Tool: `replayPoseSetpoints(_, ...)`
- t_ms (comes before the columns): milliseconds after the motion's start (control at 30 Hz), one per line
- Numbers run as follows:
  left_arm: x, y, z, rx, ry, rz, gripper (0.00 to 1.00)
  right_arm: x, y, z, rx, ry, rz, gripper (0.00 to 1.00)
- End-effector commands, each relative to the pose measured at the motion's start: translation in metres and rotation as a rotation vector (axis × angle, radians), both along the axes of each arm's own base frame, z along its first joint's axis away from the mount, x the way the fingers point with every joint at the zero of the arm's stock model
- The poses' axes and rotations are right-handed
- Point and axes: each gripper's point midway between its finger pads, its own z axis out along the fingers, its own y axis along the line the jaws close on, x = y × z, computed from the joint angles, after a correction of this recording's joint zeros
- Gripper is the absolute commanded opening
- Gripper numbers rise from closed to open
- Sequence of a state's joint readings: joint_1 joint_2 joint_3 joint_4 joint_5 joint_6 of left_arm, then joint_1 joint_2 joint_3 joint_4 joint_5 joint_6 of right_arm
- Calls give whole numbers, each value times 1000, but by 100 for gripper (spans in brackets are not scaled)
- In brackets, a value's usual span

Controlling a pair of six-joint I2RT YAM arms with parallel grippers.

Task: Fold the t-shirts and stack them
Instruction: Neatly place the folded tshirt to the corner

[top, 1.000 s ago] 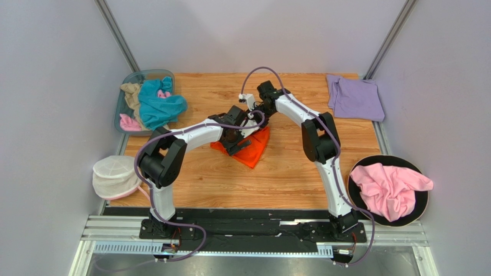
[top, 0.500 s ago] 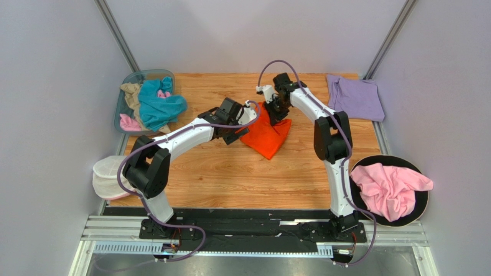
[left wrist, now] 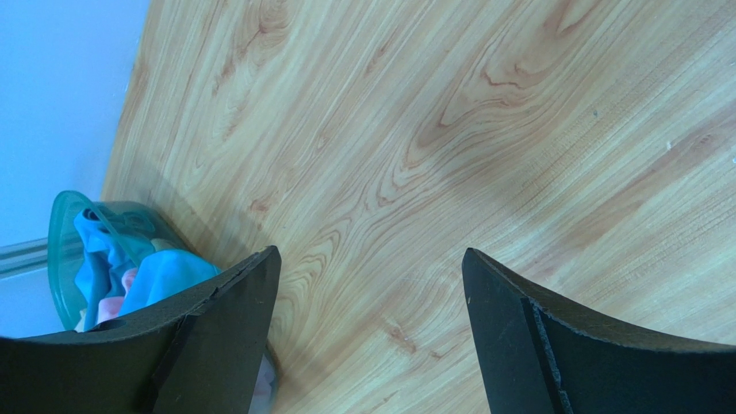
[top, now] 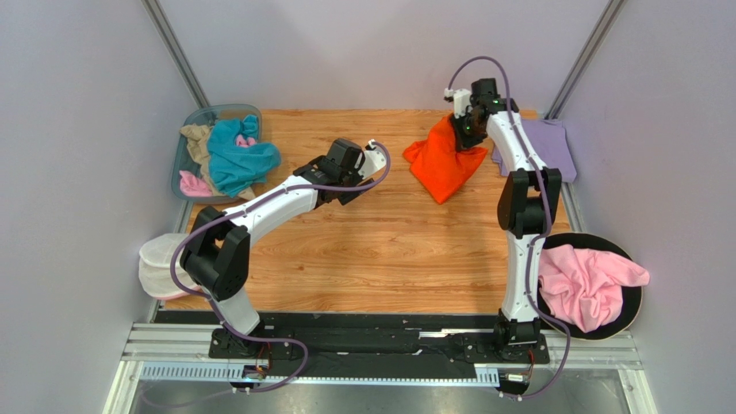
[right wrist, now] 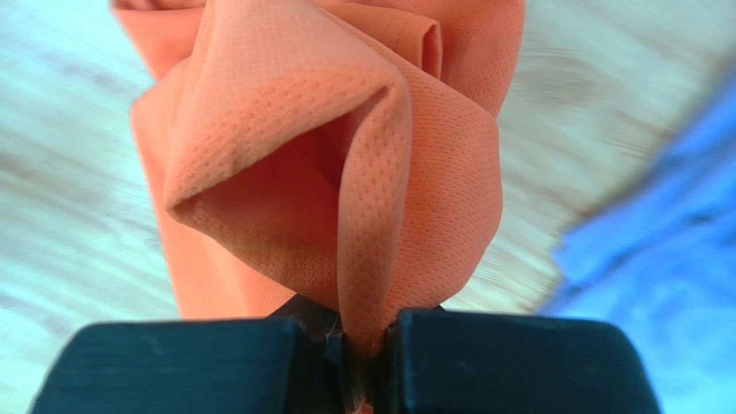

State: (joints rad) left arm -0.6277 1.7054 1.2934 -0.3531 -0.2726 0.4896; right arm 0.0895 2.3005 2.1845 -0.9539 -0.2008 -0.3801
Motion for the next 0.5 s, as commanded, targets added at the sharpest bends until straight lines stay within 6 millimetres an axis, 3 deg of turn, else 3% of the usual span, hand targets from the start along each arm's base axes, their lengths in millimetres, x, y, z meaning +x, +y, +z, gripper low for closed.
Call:
replayPoseSetpoints(0, 9, -3, 14, -15, -56, -2, 86, 22, -41, 48, -19, -131, -94, 0)
replayPoseSetpoints(67, 8, -4, 11, -18, -53, -3, 87, 26, -52, 53, -31, -150, -116, 0)
replayPoseSetpoints(133, 6, -2, 8, -16, -48, -2, 87, 28, -85, 57, -45, -162, -173, 0)
replayPoseSetpoints(467, 2, 5, 2, 7, -54, -1, 87, 34, -158, 86, -55, -255, -323, 0)
